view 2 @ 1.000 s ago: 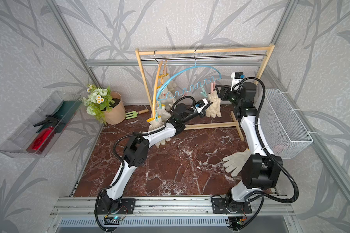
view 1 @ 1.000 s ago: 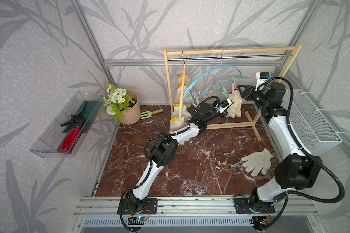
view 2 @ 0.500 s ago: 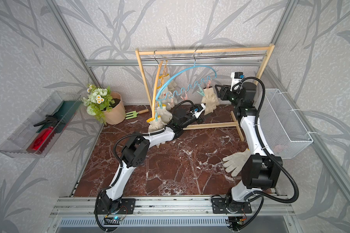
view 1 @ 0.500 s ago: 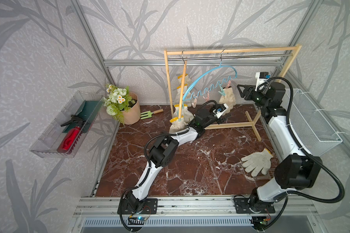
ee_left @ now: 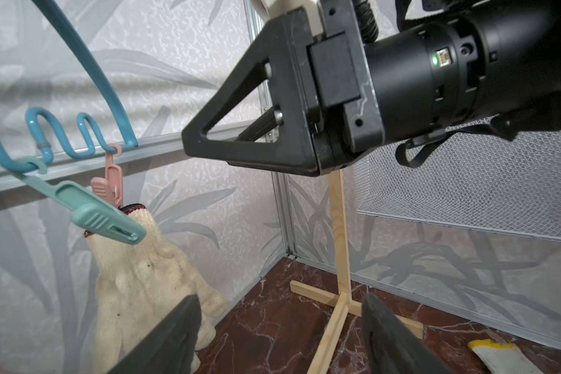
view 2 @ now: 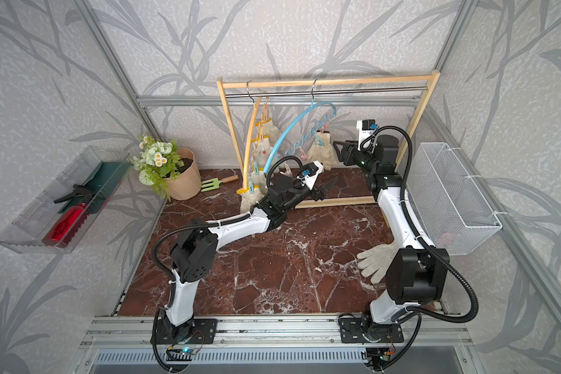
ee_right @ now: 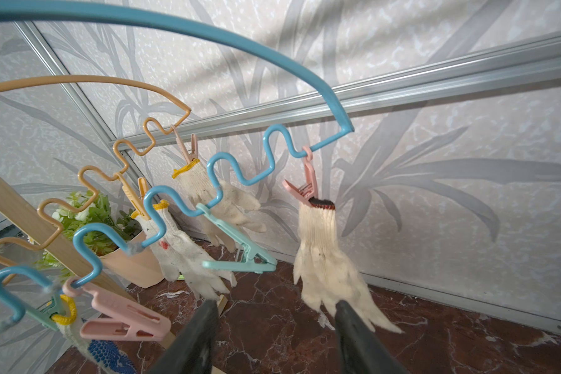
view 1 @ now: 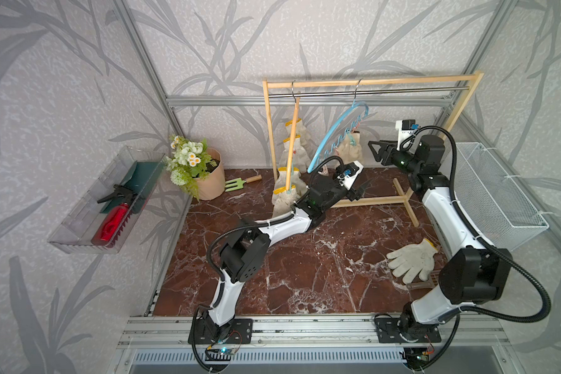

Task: Clip the gloves onto a hanger to dry
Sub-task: Clamp the glove onto the hanger, then open the clamp at the hanger.

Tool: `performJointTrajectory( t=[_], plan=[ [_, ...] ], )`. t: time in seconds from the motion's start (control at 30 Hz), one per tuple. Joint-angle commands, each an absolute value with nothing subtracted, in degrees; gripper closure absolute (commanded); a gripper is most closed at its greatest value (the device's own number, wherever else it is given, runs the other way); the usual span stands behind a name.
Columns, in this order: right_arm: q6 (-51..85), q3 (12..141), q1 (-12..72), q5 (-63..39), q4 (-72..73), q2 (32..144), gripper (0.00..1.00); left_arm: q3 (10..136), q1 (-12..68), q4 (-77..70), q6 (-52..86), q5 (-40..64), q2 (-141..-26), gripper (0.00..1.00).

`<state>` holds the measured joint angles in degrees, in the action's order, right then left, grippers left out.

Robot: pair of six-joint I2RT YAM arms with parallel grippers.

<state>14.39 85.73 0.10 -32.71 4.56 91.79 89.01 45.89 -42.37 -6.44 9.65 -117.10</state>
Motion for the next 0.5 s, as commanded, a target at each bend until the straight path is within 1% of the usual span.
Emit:
performJointTrajectory(
  t=[0.0, 0.1, 0.3, 0.47],
  plan=[
    [11.66, 85.26, 1.6, -34.6, 6.05, 90.24, 0.41, 86.49, 45.84, -40.58, -1.51, 7.65, -113.35, 0.25],
    [10.75, 84.9, 2.96, -35.06, 6.14, 90.49, 0.42, 84.24, 46.18, -40.95, -1.58, 9.9, -111.52, 0.29],
    [9.12, 85.16, 5.38, -35.85, 5.97, 91.03, 0.41, 78.23, 46.51, -39.19, -0.62, 9.65, -105.98, 0.3],
    [8.59, 85.99, 7.09, -36.16, 6.0, 92.22, 0.41, 75.96, 46.54, -37.11, -1.75, 9.67, -103.41, 0.3]
  ],
)
